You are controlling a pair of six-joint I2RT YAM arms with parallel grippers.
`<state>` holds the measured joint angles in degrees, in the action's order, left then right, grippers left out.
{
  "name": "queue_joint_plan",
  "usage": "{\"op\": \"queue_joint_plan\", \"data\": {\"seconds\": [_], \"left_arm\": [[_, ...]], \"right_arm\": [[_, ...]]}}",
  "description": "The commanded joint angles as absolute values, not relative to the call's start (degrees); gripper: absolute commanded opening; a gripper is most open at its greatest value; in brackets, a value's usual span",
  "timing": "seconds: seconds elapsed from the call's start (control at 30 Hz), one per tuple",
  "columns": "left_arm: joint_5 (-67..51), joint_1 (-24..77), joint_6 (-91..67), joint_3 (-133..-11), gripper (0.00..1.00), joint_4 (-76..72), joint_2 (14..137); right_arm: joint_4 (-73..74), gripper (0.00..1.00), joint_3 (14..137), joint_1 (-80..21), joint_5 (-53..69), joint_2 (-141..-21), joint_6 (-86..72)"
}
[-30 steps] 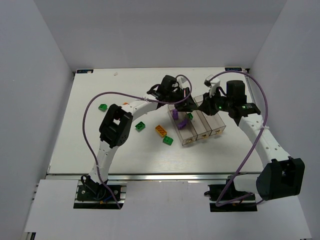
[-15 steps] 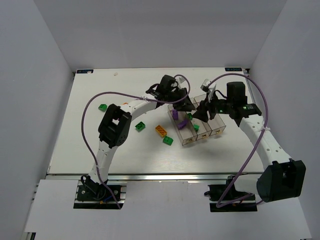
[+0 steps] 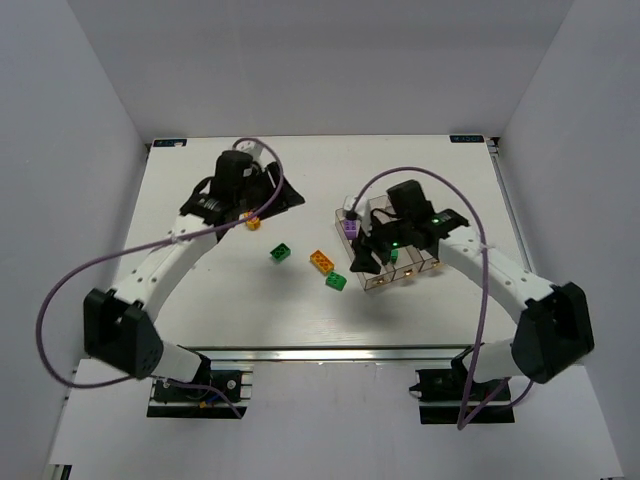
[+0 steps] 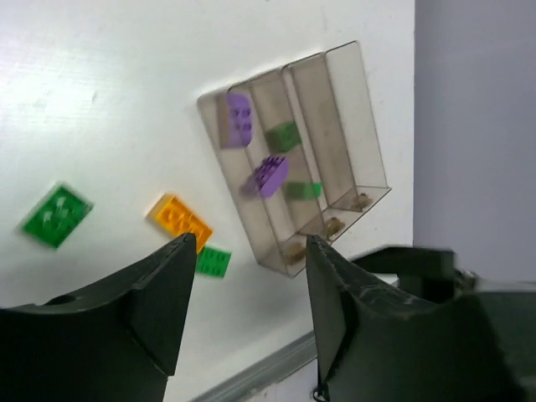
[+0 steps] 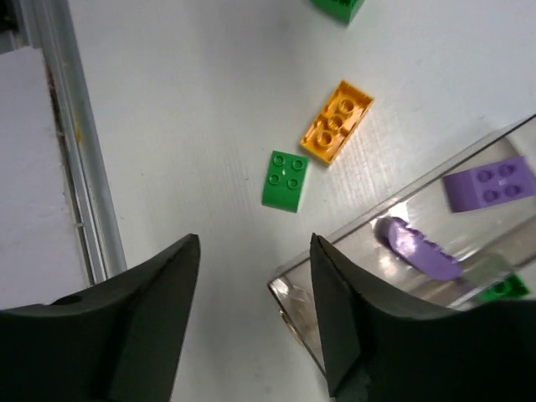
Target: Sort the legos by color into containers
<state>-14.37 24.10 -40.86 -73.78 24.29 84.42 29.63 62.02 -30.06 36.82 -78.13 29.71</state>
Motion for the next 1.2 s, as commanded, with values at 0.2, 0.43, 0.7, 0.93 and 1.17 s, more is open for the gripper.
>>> {"op": "queue_joint_plan", "data": {"seconds": [0.2, 0.43, 0.7, 0.93, 1.17], "left_arm": [[-4.49, 24.08, -47.63, -51.17, 0.67, 32.78, 63.03], [-0.88, 24.08, -49.13, -48.08, 0.68, 38.23, 54.76], [2.46, 24.08, -48.08, -47.55, 0.69, 40.25, 54.76], [3.16, 24.08, -48.16, -46.93, 0.69, 39.64, 55.11], [4.04, 24.08, -48.25, -45.35, 0.68, 36.30, 57.30]], "right_arm": [[31.63, 0.75, 70.30, -40.60, 13.63, -95.96, 21.10], [30.94, 0.80, 74.00, -43.50, 11.78, -103.17, 17.23], [29.80, 0.80, 73.04, -45.88, 10.55, -106.70, 15.38], [27.34, 0.58, 72.07, -47.81, 4.75, -108.54, 14.33], [29.52, 0.00, 71.45, -47.38, 11.23, -104.16, 17.05]]}}
